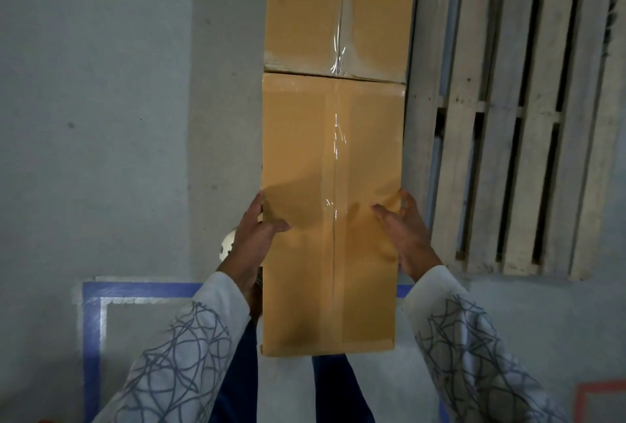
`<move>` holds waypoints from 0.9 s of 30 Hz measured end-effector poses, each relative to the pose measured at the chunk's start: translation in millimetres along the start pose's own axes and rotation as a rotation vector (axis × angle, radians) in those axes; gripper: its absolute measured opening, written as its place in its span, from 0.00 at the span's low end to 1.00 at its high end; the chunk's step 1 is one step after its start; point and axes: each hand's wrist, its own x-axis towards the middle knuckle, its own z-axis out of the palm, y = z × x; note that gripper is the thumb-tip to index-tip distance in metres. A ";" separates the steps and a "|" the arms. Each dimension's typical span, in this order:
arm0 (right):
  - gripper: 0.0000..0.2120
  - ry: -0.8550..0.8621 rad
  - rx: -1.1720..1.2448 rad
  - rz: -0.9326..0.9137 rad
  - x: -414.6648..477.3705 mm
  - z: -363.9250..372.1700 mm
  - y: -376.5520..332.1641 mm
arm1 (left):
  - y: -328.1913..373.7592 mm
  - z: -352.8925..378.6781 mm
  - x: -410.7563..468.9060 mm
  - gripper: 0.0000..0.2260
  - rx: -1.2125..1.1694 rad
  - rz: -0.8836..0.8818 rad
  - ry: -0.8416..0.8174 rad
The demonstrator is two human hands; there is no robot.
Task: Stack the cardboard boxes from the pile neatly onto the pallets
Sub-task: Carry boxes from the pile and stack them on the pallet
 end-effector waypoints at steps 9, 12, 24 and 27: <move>0.52 -0.025 -0.002 0.015 3.6 1.5 -2.2 | 2.6 -3.7 1.7 0.43 -0.006 -0.016 -0.017; 0.54 -0.021 -0.023 0.009 1.0 2.2 -3.8 | 5.0 -4.2 0.6 0.42 0.028 0.004 -0.031; 0.59 -0.043 -0.122 -0.003 1.5 8.8 -5.4 | 9.6 -5.4 1.9 0.41 0.119 -0.005 -0.014; 0.59 -0.057 -0.141 -0.003 -1.4 8.0 -6.5 | 11.0 -5.7 0.2 0.39 0.130 0.004 0.013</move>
